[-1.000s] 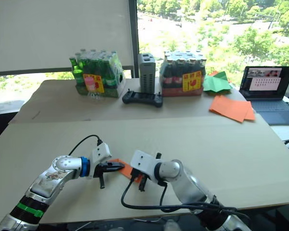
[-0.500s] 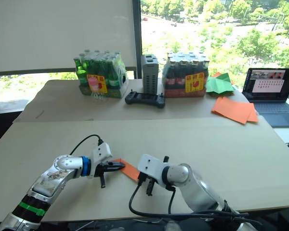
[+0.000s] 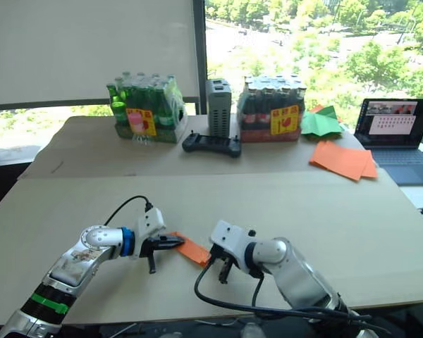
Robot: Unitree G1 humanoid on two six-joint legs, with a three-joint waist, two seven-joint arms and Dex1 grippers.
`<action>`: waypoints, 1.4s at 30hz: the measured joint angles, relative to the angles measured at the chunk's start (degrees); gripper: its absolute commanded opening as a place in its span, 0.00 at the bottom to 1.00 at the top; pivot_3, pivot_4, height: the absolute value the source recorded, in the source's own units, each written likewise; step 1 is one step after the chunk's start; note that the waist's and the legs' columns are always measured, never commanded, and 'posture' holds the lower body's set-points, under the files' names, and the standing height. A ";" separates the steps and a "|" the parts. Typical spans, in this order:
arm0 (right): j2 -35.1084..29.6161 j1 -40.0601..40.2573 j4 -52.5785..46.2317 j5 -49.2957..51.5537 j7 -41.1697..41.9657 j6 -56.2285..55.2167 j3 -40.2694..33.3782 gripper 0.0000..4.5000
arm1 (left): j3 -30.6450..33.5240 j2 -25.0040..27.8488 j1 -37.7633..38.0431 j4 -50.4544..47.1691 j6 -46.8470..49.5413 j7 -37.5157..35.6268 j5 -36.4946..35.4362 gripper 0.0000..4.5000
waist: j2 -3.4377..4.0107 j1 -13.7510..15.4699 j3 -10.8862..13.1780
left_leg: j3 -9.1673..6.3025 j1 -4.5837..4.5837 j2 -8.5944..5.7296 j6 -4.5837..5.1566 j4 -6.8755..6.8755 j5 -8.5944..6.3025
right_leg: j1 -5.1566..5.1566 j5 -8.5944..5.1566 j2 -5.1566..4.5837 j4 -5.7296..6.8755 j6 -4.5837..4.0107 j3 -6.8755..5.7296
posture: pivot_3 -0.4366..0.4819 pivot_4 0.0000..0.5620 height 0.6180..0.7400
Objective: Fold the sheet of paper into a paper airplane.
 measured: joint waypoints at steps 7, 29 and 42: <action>3.31 -3.21 2.12 1.73 -0.14 -3.37 2.33 0.00 | -0.22 -0.01 -0.39 0.17 0.01 -0.63 0.03 0.00 | 0.00 -0.20 0.01 | 0.01 -0.01 0.02 0.00 -0.08 0.00 | -0.07 -0.01 0.02 -0.01 -0.04 -0.01 | 0.48 0.27 0.86; 2.64 -3.38 10.00 -0.57 -1.74 -7.63 10.17 0.00 | -6.47 0.93 -12.13 7.38 -6.11 -13.51 2.53 0.00 | 0.01 -0.20 0.04 | 0.01 0.02 0.02 0.00 -0.05 0.00 | 0.00 -0.01 0.03 0.01 -0.04 -0.03 | 0.48 0.27 0.86; 2.65 -3.40 9.35 -0.57 -3.00 -6.36 10.87 0.00 | -10.66 -2.18 -15.84 17.09 -16.79 -16.88 8.31 0.00 | 0.02 -0.13 0.01 | 0.00 0.07 0.02 0.01 -0.04 0.00 | 0.07 -0.02 0.03 0.03 -0.02 -0.02 | 0.48 0.27 0.86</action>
